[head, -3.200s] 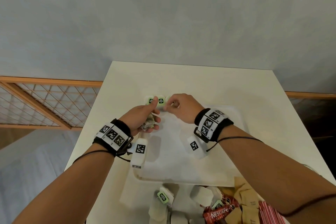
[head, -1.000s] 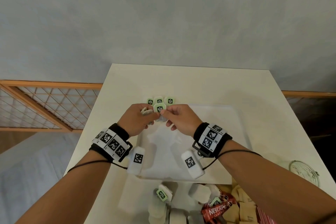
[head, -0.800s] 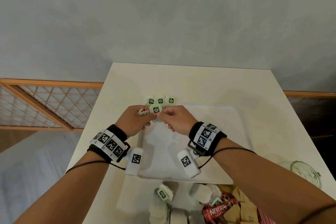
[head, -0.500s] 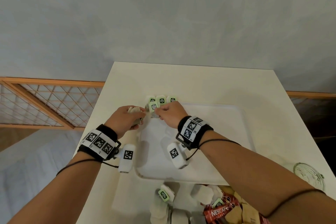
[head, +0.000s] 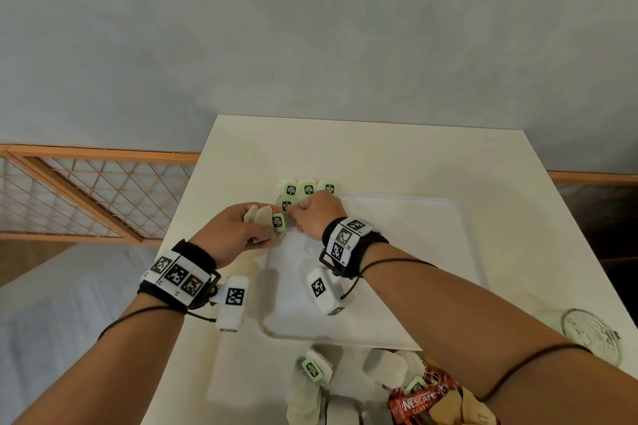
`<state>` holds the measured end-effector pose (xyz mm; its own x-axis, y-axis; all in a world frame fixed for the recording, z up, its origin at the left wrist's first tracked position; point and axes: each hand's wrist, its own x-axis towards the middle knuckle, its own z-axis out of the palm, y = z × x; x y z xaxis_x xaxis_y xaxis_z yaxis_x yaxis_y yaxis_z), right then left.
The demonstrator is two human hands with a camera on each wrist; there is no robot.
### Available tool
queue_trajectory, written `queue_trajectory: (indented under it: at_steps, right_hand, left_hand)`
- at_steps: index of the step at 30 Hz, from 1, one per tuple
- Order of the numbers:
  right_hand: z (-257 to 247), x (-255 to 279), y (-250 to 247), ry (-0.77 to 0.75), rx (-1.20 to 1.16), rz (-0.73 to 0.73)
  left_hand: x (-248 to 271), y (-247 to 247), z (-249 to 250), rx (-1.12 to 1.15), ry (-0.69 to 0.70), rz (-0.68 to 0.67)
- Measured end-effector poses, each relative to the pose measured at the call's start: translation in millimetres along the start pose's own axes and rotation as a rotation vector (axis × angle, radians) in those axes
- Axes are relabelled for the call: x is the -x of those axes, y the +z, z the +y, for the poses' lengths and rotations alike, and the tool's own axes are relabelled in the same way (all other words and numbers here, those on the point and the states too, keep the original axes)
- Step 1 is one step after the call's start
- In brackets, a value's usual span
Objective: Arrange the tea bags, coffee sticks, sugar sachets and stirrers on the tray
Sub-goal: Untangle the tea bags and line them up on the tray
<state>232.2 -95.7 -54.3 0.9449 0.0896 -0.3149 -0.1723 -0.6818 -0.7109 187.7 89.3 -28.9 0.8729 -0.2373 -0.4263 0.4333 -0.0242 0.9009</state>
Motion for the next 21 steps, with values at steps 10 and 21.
queue_trajectory:
  at_steps: [10, 21]
  right_hand:
    - [9.6, 26.0, -11.9, -0.194, -0.178, -0.083]
    - [22.0, 41.5, -49.7, -0.220, -0.266, -0.063]
  left_hand:
    - [-3.6, 12.9, 5.9, 0.036, -0.019, -0.033]
    - [-2.9, 19.6, 5.8, -0.135, 0.018, 0.038]
